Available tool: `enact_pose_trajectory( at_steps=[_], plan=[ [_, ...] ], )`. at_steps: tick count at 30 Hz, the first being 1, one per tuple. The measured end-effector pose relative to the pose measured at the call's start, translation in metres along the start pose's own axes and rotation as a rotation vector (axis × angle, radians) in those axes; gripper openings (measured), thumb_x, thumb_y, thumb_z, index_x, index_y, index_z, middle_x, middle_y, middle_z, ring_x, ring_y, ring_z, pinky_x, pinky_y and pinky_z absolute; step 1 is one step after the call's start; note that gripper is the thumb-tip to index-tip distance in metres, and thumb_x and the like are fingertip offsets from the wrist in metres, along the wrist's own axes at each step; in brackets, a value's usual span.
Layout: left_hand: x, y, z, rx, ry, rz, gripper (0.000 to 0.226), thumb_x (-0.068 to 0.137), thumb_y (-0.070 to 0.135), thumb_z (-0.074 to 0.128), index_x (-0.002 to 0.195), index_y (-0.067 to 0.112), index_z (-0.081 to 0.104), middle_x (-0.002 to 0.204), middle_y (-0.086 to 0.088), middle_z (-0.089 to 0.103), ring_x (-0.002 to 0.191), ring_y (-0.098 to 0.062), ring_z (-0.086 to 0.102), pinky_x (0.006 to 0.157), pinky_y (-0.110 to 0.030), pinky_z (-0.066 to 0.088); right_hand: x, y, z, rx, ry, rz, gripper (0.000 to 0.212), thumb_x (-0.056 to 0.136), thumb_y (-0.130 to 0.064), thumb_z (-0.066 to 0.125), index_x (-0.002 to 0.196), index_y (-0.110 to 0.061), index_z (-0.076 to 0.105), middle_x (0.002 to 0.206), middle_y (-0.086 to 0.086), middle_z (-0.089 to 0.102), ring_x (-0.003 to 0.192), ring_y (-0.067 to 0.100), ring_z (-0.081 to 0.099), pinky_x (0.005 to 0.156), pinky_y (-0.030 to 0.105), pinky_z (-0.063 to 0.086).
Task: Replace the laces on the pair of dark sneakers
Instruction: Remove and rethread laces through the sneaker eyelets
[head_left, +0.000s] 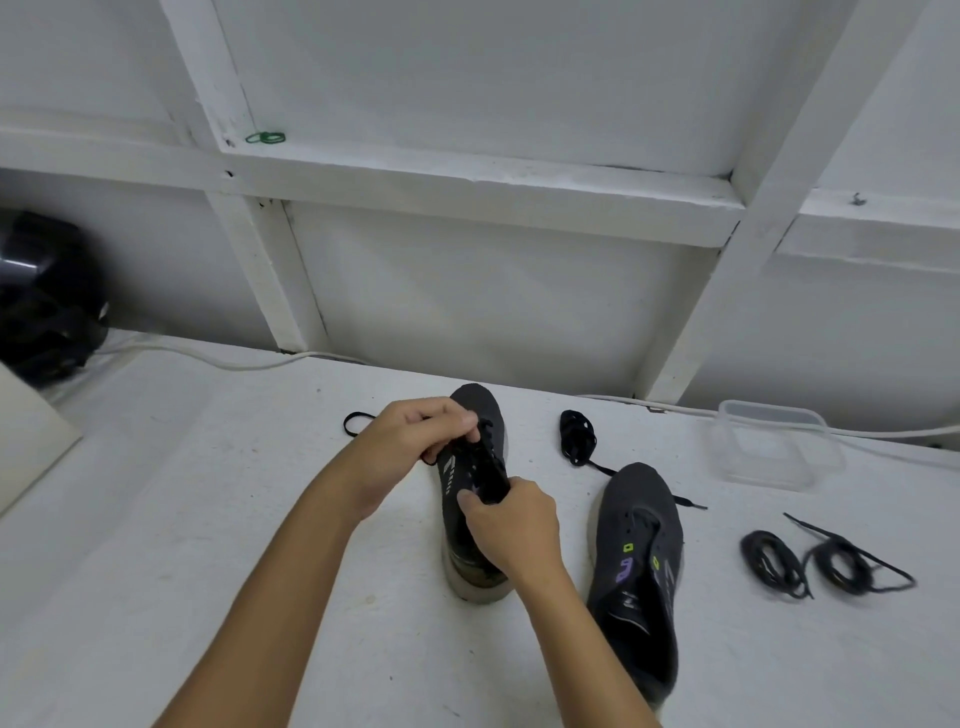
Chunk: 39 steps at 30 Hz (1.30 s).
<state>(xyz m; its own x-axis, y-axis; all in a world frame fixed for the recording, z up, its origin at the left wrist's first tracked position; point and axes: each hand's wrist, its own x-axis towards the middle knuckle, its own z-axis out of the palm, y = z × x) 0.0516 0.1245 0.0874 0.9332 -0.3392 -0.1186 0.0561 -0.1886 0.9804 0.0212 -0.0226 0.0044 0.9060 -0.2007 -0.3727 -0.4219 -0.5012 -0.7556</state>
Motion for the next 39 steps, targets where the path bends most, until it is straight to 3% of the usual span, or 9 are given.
enact_pose_trajectory(
  at_steps=[5,7,10,15,18,21,25,30,39],
  plan=[
    [-0.013,0.002,-0.001,0.347,-0.257,-0.075,0.02,0.088,0.046,0.066,0.082,0.032,0.079,0.094,0.014,0.067,0.082,0.001,0.06,0.079,-0.028,0.045,0.014,0.001,-0.034,-0.124,-0.198,-0.028,0.019,0.087,-0.036,0.07,0.103,-0.024,0.07,0.09,-0.005,0.07,0.073,0.002,0.061,0.048,0.01,0.039],
    [-0.019,-0.003,0.009,0.501,-0.277,-0.081,0.017,0.089,0.047,0.066,0.086,0.037,0.079,0.095,0.015,0.064,0.09,-0.002,0.062,0.088,-0.033,0.05,0.023,0.003,-0.052,-0.163,-0.233,-0.049,0.03,0.09,-0.019,0.064,0.118,-0.025,0.07,0.104,-0.002,0.073,0.081,0.008,0.064,0.062,0.009,0.047],
    [-0.027,-0.011,0.035,0.594,-0.257,-0.059,0.019,0.092,0.042,0.065,0.091,0.028,0.078,0.097,0.009,0.064,0.091,-0.006,0.061,0.091,-0.038,0.05,0.036,0.001,-0.069,-0.161,-0.177,-0.059,0.04,0.096,-0.01,0.051,0.132,-0.02,0.065,0.126,0.001,0.069,0.107,0.018,0.068,0.096,0.036,0.056],
    [-0.031,-0.012,0.047,0.57,-0.368,-0.056,0.028,0.091,0.049,0.064,0.114,0.036,0.073,0.105,0.022,0.068,0.095,0.008,0.063,0.09,-0.022,0.051,0.052,-0.005,-0.07,-0.177,-0.151,-0.141,0.027,0.099,-0.02,0.054,0.12,-0.023,0.072,0.118,-0.003,0.071,0.106,0.016,0.069,0.098,0.041,0.056],
    [-0.026,-0.009,0.041,0.398,-0.244,-0.058,0.018,0.093,0.045,0.063,0.103,0.037,0.075,0.088,0.022,0.073,0.081,0.006,0.069,0.078,-0.017,0.054,0.058,-0.007,-0.067,-0.169,-0.16,-0.187,0.024,0.099,-0.022,0.056,0.115,-0.023,0.074,0.108,-0.004,0.073,0.099,0.013,0.071,0.093,0.038,0.058],
    [-0.007,-0.021,0.029,0.378,0.068,-0.046,0.016,0.094,0.038,0.062,0.087,0.032,0.075,0.079,0.014,0.073,0.068,0.0,0.069,0.065,-0.016,0.051,0.065,-0.01,-0.064,-0.204,-0.1,-0.282,0.021,0.1,-0.023,0.058,0.111,-0.024,0.075,0.096,-0.011,0.072,0.092,0.006,0.068,0.073,0.013,0.049],
    [0.026,-0.051,0.018,0.465,0.363,-0.091,0.012,0.092,0.032,0.066,0.088,0.029,0.077,0.079,0.017,0.073,0.073,0.005,0.063,0.064,-0.007,0.041,0.073,-0.019,-0.057,-0.261,-0.04,-0.4,0.019,0.1,-0.023,0.06,0.107,-0.025,0.077,0.084,-0.02,0.064,0.075,-0.009,0.056,0.057,-0.001,0.037],
    [0.054,-0.077,0.019,0.522,0.421,-0.133,0.011,0.091,0.028,0.068,0.096,0.026,0.078,0.094,0.01,0.076,0.087,-0.006,0.067,0.081,-0.021,0.05,0.081,-0.028,-0.045,-0.354,-0.073,-0.43,0.018,0.098,-0.023,0.063,0.109,-0.021,0.077,0.105,-0.002,0.075,0.094,0.014,0.066,0.08,0.02,0.045],
    [0.068,-0.077,0.027,0.733,0.398,-0.205,0.012,0.087,0.035,0.071,0.095,0.03,0.079,0.093,0.006,0.076,0.091,-0.017,0.068,0.075,-0.028,0.053,0.089,-0.035,-0.037,-0.458,-0.074,-0.426,0.013,0.095,-0.023,0.066,0.099,-0.021,0.078,0.099,0.0,0.075,0.092,0.019,0.066,0.082,0.029,0.051]
  ],
)
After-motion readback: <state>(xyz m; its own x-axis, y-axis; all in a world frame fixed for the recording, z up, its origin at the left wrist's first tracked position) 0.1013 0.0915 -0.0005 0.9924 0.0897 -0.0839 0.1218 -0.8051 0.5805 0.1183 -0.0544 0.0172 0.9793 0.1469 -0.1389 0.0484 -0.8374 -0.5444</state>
